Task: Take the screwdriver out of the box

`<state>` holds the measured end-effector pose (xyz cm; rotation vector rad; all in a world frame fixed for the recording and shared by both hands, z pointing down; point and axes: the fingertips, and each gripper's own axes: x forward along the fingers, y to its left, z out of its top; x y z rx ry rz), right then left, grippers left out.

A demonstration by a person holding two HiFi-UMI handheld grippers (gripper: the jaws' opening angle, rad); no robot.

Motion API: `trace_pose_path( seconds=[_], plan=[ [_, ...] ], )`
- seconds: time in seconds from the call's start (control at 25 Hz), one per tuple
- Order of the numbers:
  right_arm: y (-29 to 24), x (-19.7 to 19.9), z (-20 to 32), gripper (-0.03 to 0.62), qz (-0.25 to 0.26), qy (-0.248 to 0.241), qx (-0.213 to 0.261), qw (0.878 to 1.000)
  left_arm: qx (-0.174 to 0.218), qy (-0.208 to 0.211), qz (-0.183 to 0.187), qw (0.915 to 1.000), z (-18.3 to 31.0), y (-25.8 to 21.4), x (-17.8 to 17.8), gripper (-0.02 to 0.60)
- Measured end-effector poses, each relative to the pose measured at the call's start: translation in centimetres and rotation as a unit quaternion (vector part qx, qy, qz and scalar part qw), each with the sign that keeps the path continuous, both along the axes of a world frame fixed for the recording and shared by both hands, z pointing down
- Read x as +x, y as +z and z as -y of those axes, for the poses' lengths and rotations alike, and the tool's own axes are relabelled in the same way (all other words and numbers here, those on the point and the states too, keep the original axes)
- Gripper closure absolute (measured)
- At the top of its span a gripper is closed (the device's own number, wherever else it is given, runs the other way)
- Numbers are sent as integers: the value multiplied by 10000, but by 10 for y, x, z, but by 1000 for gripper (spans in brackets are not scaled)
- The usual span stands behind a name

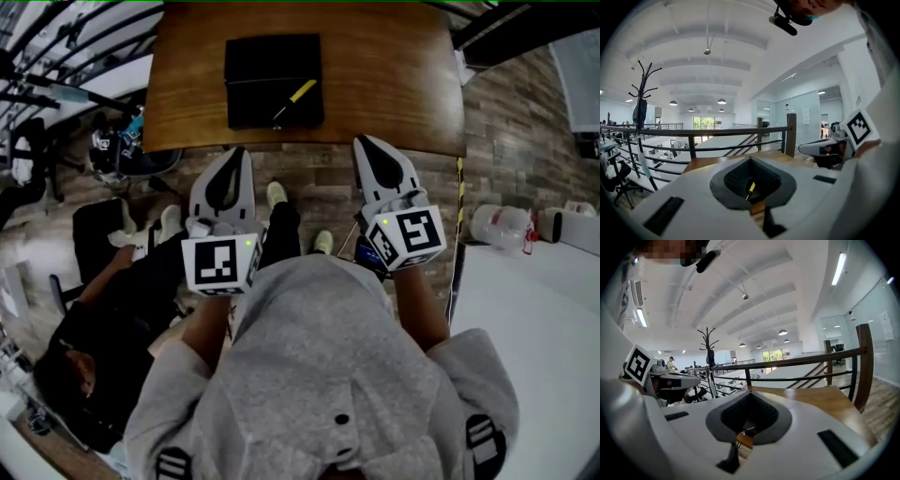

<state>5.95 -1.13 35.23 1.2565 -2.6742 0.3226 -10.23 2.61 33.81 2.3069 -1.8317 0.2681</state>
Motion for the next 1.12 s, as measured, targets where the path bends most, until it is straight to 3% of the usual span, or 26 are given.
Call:
trace_pose_path(
  seconds=[0.36, 1.12],
  plan=[
    [0, -41, 55, 579, -135, -78, -22, 9999, 35, 10, -170, 9998, 61, 0, -36, 568],
    [-2, -81, 122, 579, -497, -110, 84, 9987, 89, 86, -262, 9996, 116, 2, -81, 568]
  ],
)
